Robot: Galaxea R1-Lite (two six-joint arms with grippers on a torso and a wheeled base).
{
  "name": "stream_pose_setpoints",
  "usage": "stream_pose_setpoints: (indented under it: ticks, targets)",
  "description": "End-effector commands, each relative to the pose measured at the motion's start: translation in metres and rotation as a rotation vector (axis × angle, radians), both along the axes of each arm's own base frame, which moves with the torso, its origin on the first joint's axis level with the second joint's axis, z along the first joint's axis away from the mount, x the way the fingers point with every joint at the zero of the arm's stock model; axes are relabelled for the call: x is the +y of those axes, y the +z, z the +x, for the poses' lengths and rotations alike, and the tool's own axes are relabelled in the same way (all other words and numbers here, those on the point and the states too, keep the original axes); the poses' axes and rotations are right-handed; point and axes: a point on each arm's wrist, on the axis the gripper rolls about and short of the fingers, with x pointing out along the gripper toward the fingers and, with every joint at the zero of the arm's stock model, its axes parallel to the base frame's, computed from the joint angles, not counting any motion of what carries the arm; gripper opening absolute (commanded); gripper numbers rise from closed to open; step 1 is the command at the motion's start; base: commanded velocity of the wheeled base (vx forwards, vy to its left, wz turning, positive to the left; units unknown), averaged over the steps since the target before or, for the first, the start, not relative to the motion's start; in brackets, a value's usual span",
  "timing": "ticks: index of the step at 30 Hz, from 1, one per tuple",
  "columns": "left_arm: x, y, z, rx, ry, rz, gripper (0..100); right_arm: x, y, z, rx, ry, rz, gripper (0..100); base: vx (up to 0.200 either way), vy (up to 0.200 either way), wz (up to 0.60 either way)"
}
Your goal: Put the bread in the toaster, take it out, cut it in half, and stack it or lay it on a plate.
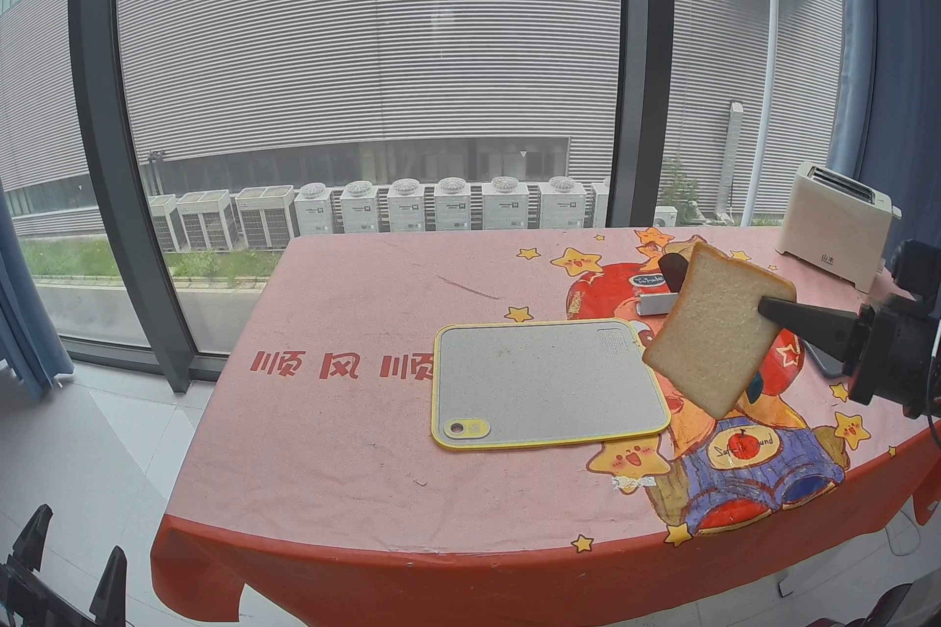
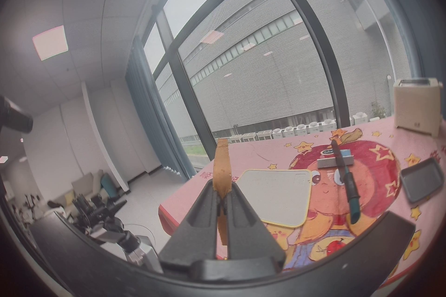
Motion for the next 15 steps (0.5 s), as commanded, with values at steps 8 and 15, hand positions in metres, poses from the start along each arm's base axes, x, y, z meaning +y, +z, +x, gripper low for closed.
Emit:
stream_pose_setpoints:
  ticks: [8, 15]
  targets:
    - [0.0, -0.005, 0.001, 0.009, 0.0, 0.0, 100, 0.023, -0.012, 0.015, 0.194, 0.041, 0.101, 0, 0.0, 0.0, 0.0]
    - [0.0, -0.005, 0.001, 0.009, 0.0, 0.0, 100, 0.036, -0.012, 0.023, 0.323, 0.049, 0.202, 0, 0.0, 0.0, 0.0]
